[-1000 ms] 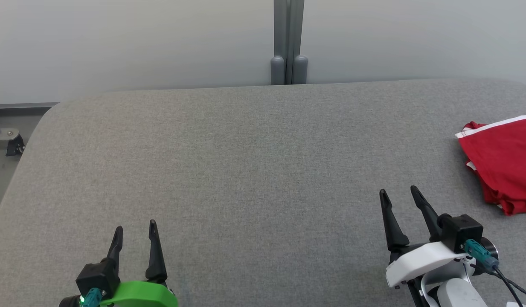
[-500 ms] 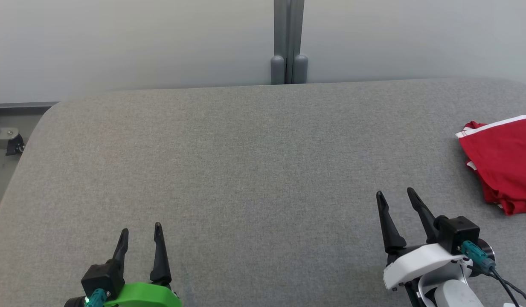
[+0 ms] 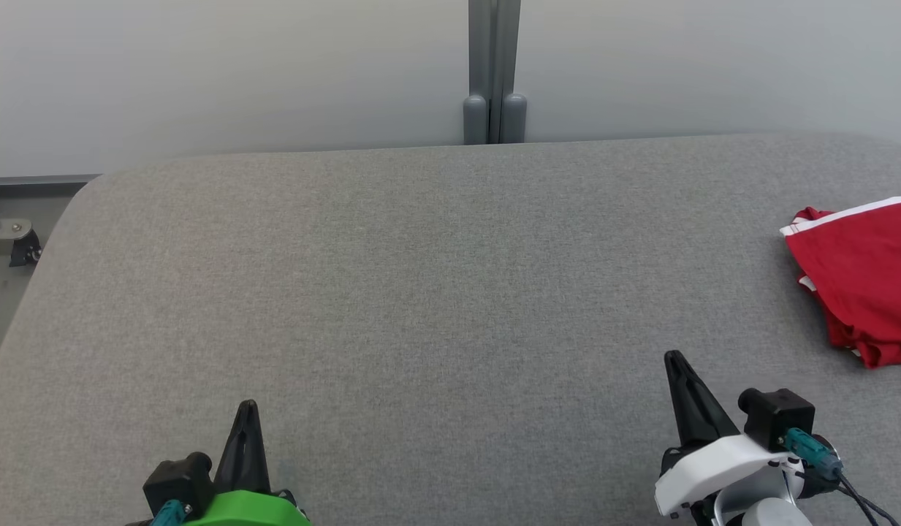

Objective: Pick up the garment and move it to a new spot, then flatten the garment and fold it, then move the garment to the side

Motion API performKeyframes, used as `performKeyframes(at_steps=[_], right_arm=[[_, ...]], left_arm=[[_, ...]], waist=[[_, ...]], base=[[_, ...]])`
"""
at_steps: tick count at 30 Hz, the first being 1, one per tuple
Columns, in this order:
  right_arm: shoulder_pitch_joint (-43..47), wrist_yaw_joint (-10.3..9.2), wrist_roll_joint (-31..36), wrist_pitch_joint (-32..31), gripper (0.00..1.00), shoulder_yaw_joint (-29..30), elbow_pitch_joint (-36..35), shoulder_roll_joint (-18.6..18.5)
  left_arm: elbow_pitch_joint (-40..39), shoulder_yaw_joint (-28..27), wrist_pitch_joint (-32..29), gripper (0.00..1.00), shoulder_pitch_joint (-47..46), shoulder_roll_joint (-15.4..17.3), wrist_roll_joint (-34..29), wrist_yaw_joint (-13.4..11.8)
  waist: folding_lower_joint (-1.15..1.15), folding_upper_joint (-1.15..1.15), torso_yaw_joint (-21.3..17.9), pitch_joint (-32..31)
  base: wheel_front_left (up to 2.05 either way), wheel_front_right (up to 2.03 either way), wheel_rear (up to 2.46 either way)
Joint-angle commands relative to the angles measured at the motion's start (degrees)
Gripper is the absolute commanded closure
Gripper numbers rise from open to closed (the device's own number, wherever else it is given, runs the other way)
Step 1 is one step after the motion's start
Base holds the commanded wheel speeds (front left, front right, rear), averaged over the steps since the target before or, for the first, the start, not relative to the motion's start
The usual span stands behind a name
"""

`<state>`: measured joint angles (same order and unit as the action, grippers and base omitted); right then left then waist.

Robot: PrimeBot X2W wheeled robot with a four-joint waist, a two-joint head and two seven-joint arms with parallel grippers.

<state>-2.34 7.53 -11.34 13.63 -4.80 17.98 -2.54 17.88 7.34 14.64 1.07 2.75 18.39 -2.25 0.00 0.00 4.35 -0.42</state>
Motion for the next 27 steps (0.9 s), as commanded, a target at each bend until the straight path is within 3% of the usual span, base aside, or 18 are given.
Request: performKeyframes(at_steps=[1, 27], right_arm=[[-0.92, 0.0, -2.65, -0.5, 1.0, 0.38, -0.93, -0.1], [-2.09, -0.02, -28.15, -6.81, 1.0, 3.86, -2.06, -0.32]], left_arm=[[-0.69, -0.6, -0.51, 1.0, -0.53, 0.05, 2.4, 0.41], [-1.87, -4.94, -7.18, 1.0, -2.94, 0.1, 25.57, 3.47]], waist=[[0.0, 0.0, -0.06, 0.0], [0.0, 0.0, -0.96, 0.13]], base=[[0.0, 0.0, 0.0], [0.0, 0.0, 0.0]])
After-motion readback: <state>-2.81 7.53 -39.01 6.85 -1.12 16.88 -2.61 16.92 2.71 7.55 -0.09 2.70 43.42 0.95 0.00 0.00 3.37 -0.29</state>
